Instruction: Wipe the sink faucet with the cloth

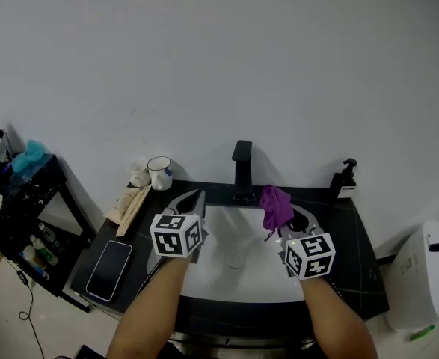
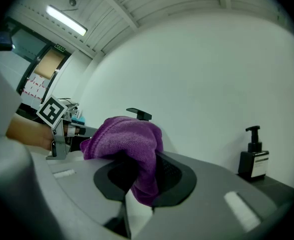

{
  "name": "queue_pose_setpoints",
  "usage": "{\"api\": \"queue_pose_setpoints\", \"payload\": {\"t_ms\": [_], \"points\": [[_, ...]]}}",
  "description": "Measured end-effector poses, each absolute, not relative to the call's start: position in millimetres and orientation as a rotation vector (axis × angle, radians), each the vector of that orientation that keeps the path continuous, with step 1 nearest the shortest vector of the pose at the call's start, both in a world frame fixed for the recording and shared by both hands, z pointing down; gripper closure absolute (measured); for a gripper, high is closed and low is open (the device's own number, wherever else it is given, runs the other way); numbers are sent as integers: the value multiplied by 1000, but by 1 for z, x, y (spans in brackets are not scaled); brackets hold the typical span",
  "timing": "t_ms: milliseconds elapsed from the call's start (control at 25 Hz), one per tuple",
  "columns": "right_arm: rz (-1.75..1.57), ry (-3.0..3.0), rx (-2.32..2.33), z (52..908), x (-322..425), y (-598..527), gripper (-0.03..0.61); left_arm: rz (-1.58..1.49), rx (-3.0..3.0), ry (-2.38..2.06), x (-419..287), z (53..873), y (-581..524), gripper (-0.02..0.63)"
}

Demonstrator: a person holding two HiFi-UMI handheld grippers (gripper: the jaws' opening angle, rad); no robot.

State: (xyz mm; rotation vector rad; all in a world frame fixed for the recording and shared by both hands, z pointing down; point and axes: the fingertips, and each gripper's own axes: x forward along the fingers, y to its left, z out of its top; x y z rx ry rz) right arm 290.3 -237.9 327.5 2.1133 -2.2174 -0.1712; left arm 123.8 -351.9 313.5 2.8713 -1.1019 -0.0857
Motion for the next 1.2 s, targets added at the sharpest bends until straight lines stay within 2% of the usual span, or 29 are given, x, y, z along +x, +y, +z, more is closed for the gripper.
{"api": "queue_pose_setpoints", "payload": {"t_ms": [600,960,1200], "points": [[-190,-2283,2146,288,292,-238,505,-101,2929,-1111,127,306,-348,595],[-383,-2189,1847,197,289,-328,503,-126,2916,-1118,127,304,-354,596],[-378,-2066,1555,193,285,-380,503,-160,2933,-1118,131,302,-358,597]]}}
